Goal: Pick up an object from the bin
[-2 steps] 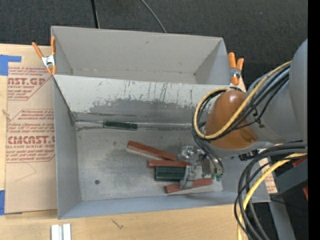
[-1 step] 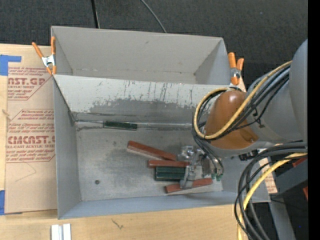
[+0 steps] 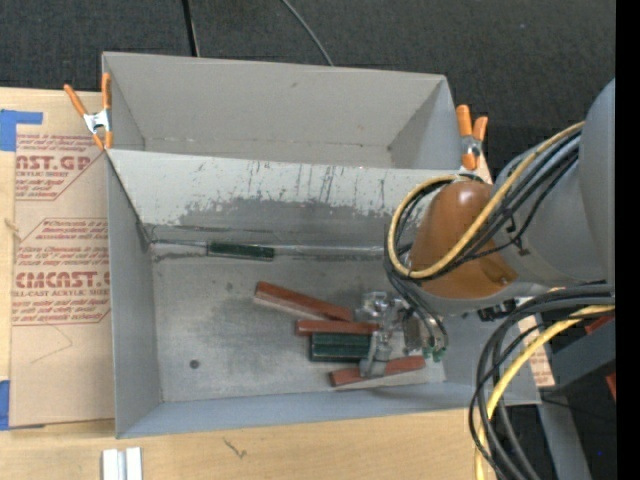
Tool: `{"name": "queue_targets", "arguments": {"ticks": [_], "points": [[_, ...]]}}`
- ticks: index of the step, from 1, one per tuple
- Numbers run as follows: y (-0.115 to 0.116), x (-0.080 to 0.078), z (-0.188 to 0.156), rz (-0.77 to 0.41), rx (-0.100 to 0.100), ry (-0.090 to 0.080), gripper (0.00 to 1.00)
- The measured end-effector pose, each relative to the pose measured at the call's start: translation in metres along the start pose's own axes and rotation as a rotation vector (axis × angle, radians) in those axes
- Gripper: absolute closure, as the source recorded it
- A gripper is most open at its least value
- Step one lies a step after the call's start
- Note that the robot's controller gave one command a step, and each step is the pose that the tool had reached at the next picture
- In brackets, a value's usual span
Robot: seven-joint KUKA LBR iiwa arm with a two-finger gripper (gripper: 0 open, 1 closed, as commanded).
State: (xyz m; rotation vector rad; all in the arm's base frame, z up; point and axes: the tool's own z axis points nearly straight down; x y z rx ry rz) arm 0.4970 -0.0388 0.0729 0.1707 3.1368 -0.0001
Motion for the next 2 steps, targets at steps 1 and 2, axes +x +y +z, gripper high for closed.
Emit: {"name": "queue_targets", "arguments": {"ticks": [1, 2], "points": [[0.005, 0.000, -0.001, 0.024, 0.000, -0.001, 1.00], [-0.002, -0.003, -0.022, 0.126, 0.000, 0.002, 1.00]]}}
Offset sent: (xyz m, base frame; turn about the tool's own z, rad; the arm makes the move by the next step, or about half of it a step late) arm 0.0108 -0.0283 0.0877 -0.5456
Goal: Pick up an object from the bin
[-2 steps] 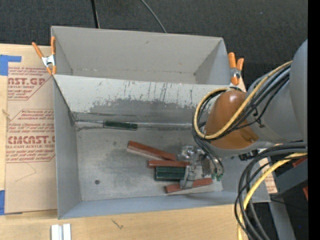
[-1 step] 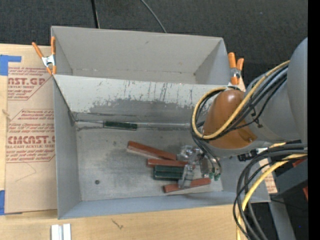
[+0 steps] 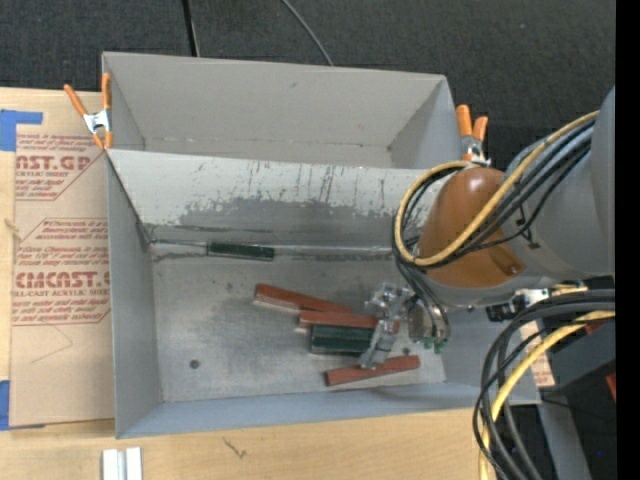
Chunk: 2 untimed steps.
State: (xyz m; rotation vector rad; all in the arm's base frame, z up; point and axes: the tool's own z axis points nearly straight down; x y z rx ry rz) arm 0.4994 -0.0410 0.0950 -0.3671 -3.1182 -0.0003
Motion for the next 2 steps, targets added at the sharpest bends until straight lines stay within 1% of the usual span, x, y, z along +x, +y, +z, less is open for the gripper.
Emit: {"name": "queue_targets", "arguments": {"ticks": [1, 2], "points": [[0.007, 0.002, -0.019, -0.276, 0.001, -0.002, 1.00], [-0.013, -0.014, -0.061, 0.116, 0.000, -0.003, 1.00]]}}
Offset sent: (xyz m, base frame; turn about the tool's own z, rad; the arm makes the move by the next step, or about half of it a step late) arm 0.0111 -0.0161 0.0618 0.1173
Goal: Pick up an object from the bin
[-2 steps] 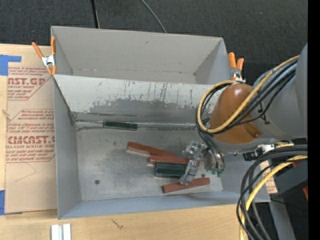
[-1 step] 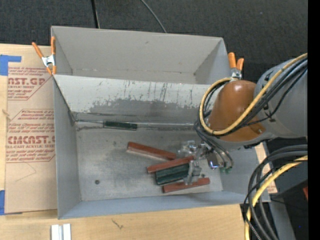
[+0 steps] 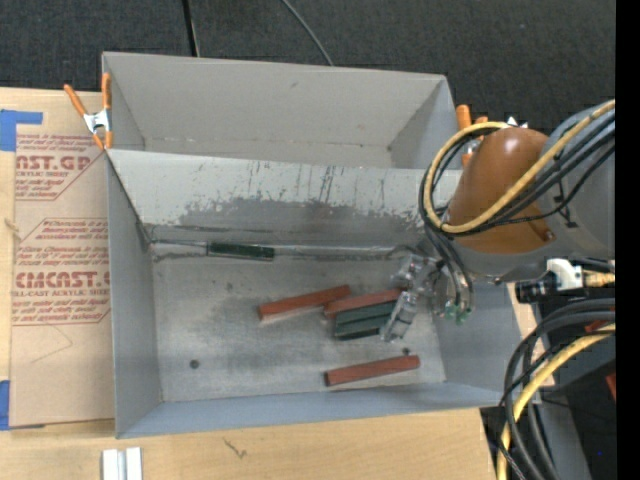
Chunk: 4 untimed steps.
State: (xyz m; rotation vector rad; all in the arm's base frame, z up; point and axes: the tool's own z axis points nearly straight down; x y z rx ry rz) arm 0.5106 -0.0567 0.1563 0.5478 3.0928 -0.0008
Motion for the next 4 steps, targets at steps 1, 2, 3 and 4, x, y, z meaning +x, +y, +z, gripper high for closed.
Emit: {"name": "queue_targets", "arguments": {"ticks": [1, 2, 3, 4], "points": [[0.000, 0.000, 0.000, 0.000, 0.000, 0.000, 1.00], [-0.004, -0.018, 0.042, -0.013, -0.003, -0.008, 1.00], [0.016, -0.035, 0.069, -0.012, 0.002, 0.007, 1.00], [0.010, -0.050, 0.067, 0.022, -0.002, 0.000, 1.00]]}}
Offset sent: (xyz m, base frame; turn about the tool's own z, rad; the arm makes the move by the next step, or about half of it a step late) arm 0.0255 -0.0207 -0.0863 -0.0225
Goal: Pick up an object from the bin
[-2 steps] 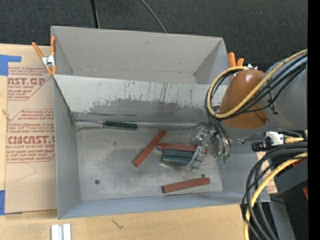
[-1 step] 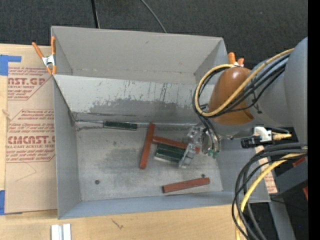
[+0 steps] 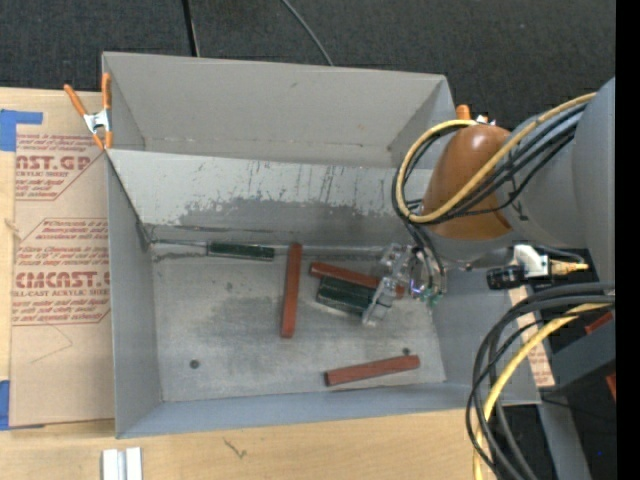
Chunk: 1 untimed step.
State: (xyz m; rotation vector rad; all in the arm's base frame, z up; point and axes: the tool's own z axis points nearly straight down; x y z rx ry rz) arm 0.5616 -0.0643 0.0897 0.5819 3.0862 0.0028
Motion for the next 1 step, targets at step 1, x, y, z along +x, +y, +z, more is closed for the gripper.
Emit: {"name": "queue_targets", "arguments": {"ticks": [1], "points": [[-0.0078, -0.0088, -0.1264, -0.003, 0.002, -0.001, 1.00]]}}
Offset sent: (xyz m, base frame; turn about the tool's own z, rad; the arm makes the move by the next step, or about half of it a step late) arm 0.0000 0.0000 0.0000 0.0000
